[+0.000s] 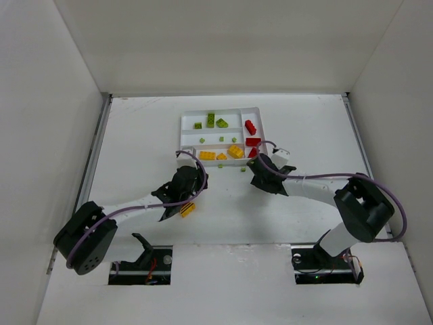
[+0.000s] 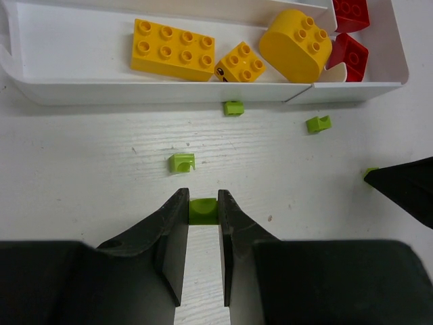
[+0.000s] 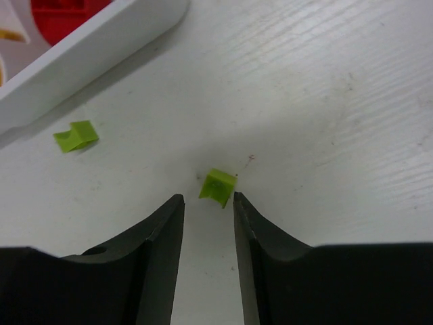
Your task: Sort the legos into containers by color
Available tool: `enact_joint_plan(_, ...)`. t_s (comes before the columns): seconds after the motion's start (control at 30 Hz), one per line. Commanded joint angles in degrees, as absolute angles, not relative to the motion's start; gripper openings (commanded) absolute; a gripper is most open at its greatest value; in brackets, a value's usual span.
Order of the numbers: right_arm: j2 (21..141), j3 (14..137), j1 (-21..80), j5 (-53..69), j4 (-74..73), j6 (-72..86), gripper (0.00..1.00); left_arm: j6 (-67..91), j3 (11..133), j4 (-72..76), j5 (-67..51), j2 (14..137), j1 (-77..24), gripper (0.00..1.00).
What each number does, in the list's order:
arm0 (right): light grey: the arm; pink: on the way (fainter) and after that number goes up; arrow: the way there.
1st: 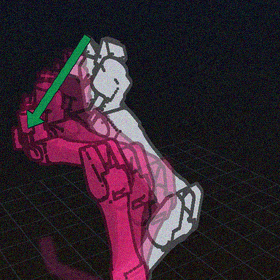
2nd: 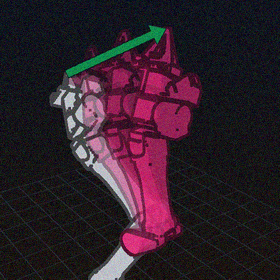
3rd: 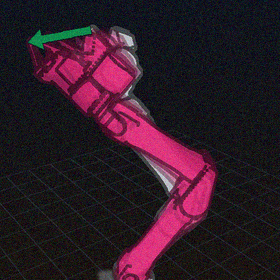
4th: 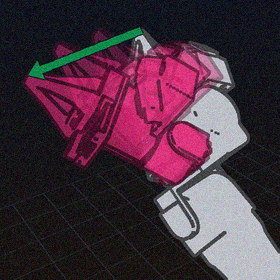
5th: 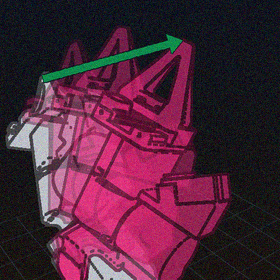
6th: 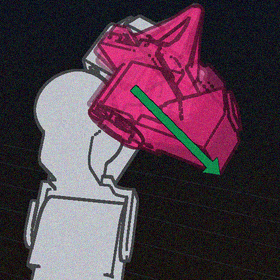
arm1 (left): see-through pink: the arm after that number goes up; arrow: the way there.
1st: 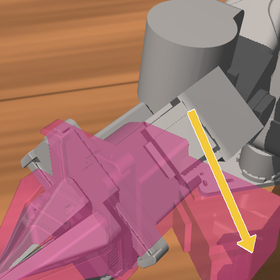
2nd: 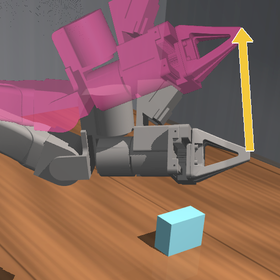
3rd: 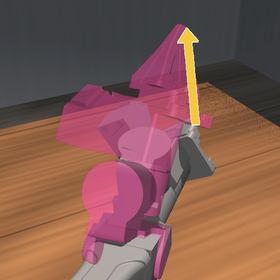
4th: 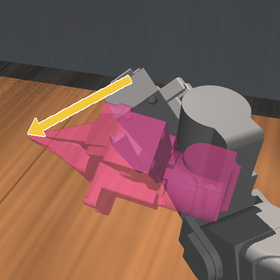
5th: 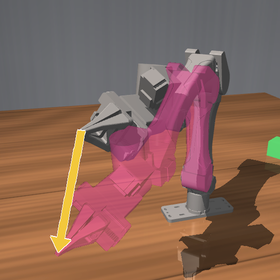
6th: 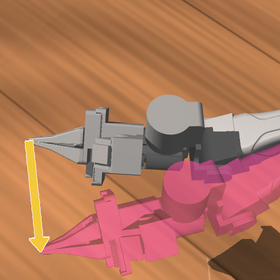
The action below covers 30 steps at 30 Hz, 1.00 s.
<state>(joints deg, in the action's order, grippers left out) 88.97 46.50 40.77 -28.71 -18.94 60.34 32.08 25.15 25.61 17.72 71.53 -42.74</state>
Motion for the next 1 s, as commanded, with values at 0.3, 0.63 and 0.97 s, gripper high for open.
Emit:
enact_joint_plan(0.3, 89.2, 46.8, 40.0, -29.2, -15.5, 55.0, 0.45, 32.6, 25.0, 28.7, 17.3, 72.8, -42.3, 0.13)
enact_joint_plan(0.63, 90.7, 48.1, 40.3, -27.9, -15.6, 53.8, 0.23, 33.0, 21.5, 29.8, 19.9, 65.7, -40.6, 0.13)
enact_joint_plan(0.97, 86.6, 63.0, 42.5, -29.5, -12.6, 39.0, 0.21, 34.5, 17.3, 32.7, 21.4, 60.0, -37.7, 0.14)
